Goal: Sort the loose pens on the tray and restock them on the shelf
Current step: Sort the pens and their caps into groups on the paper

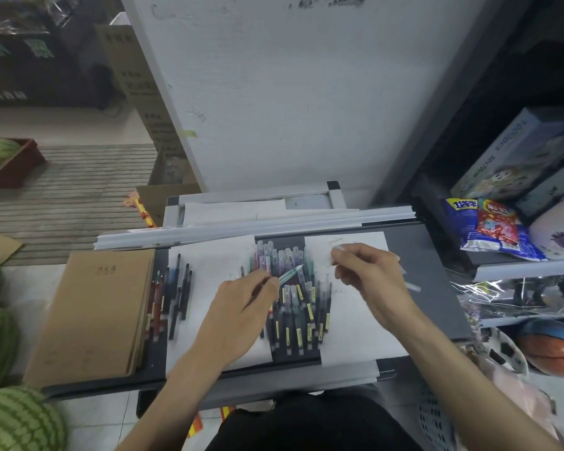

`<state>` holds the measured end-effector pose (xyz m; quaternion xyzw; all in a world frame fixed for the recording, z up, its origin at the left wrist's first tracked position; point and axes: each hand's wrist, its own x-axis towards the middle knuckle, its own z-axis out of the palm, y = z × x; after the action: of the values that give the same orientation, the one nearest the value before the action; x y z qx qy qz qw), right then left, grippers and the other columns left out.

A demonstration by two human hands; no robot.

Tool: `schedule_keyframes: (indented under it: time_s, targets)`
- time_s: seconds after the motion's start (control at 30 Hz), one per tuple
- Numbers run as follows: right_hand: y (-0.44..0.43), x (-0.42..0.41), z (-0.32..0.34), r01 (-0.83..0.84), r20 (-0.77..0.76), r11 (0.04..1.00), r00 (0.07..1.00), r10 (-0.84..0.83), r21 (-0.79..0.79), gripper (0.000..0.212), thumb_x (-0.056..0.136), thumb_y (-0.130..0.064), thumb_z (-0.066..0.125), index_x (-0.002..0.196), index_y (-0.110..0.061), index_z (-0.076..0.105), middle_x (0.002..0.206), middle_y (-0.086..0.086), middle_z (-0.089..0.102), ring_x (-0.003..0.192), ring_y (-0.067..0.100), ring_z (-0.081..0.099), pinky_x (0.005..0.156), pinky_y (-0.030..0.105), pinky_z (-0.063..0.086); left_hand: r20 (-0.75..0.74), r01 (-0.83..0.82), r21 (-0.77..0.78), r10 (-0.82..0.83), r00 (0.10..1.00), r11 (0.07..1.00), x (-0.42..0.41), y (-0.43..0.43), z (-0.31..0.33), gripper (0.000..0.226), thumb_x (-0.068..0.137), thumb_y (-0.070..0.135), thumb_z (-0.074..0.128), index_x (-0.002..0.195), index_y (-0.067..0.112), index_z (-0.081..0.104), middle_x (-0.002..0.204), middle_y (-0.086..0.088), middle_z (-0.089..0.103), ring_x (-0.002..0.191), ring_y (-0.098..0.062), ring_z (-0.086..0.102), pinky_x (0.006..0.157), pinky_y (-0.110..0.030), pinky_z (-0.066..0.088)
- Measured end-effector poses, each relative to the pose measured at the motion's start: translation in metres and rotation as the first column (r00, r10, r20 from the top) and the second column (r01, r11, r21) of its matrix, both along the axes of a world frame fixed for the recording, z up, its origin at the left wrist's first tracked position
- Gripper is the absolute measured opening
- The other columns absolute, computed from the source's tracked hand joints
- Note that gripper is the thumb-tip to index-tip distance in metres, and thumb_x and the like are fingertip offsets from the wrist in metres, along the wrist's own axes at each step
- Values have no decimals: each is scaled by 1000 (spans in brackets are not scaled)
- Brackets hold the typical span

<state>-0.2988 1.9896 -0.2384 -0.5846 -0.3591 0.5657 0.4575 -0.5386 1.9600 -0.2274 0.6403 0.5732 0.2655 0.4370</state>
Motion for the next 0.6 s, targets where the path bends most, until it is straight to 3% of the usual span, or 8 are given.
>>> schedule_keyframes:
  time_s: [0.1,0.2,0.47,0.6]
  targets:
    - [-12,-16,23,-22,-253,999,967,13,-31,10,92,-12,73,95,-3,77,90,18,70,71,23,61,73,30,51,74,18,31,-20,997,999,2,-5,10,32,107,29,52,82,13,64,57,7,49,50,-8,39,52,-21,32]
    - [-20,-25,35,-24,-341,999,940,16,-21,9,90,-10,73,95,-4,78,93,17,71,72,22,64,75,29,52,125,15,29,-19,992,999,3,-9,16,31,107,28,53,82,15,65,58,6,45,52,-9,36,52,-23,30]
    - [-30,-33,36,-53,-209,995,975,69,82,29,82,-16,78,102,5,75,79,19,69,70,23,60,71,30,50,173,35,48,-43,984,998,-1,-15,22,31,108,26,52,83,17,69,58,5,43,51,-9,35,50,-22,29]
    - [-33,-39,31,-50,-224,996,972,66,77,28,81,-18,79,97,5,76,75,17,69,69,22,61,70,29,50,165,35,88,-49,985,996,-2,-15,19,37,110,30,49,80,20,68,55,8,40,50,-7,34,51,-19,29]
